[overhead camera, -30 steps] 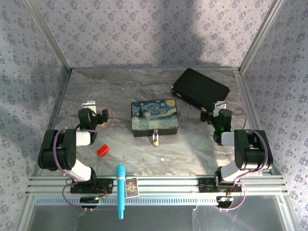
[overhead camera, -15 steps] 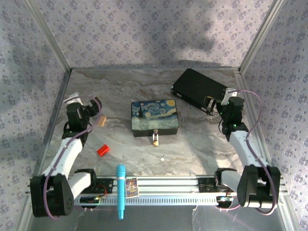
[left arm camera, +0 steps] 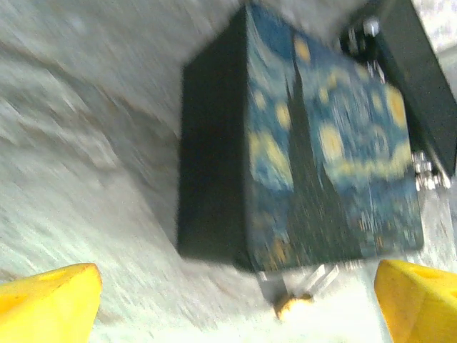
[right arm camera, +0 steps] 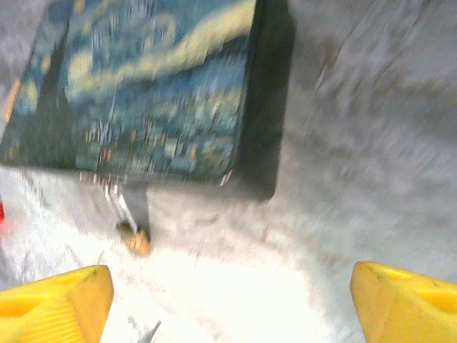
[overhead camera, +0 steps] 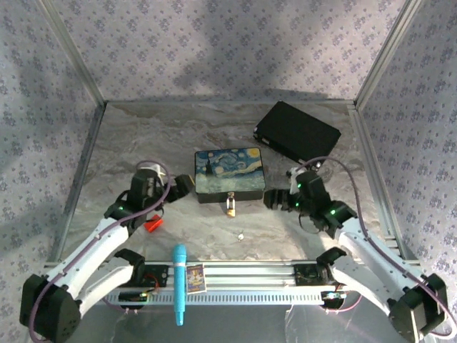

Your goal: Unlock the padlock with the key

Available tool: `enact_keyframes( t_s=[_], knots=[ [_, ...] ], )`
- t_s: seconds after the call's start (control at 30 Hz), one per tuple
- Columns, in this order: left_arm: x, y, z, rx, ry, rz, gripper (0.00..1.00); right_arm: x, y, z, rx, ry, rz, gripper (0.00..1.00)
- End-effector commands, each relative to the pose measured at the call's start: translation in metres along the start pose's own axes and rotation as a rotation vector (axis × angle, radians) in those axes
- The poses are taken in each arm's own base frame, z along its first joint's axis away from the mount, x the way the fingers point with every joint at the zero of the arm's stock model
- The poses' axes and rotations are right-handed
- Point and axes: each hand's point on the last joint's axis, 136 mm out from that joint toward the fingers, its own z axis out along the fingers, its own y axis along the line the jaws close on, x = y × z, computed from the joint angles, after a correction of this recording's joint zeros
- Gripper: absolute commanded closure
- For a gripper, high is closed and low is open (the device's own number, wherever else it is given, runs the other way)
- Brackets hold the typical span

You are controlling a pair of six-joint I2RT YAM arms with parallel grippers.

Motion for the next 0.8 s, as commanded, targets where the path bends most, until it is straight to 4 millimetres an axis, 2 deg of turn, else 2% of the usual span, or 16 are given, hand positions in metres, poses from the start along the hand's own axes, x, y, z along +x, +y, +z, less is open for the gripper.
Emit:
enact_keyframes(
  t_s=[0.0, 0.1, 0.2, 0.33, 0.43, 0.63, 0.77],
  knots=[
    [0.03, -0.006, 0.001, -0.017, 0.062, -0.019, 0.04, 0.042, -0.007, 0.012, 0.089, 0.061, 0.127, 0.19],
    [0.054, -0.018, 0.007, 0.0, 0.113, 0.008, 0.04, 0.059, 0.009, 0.022, 0.087, 0.07, 0.098, 0.21],
    [0.071, -0.027, 0.014, -0.005, 0.164, 0.032, 0.04, 0.067, 0.021, 0.032, 0.097, 0.087, 0.066, 0.23],
    [0.086, -0.039, 0.026, -0.014, 0.198, 0.048, 0.05, 0.073, 0.052, 0.052, 0.034, 0.097, 0.038, 0.27],
    [0.091, -0.048, 0.027, -0.001, 0.179, 0.035, 0.05, 0.079, 0.068, 0.062, 0.064, 0.116, -0.016, 0.3],
    [0.094, -0.047, 0.028, -0.019, 0.163, 0.032, 0.06, 0.1, 0.07, 0.079, 0.197, 0.164, -0.109, 0.37],
    [0.098, -0.048, 0.03, -0.027, 0.172, 0.038, 0.06, 0.109, 0.059, 0.079, 0.3, 0.199, -0.151, 0.39]
  ],
)
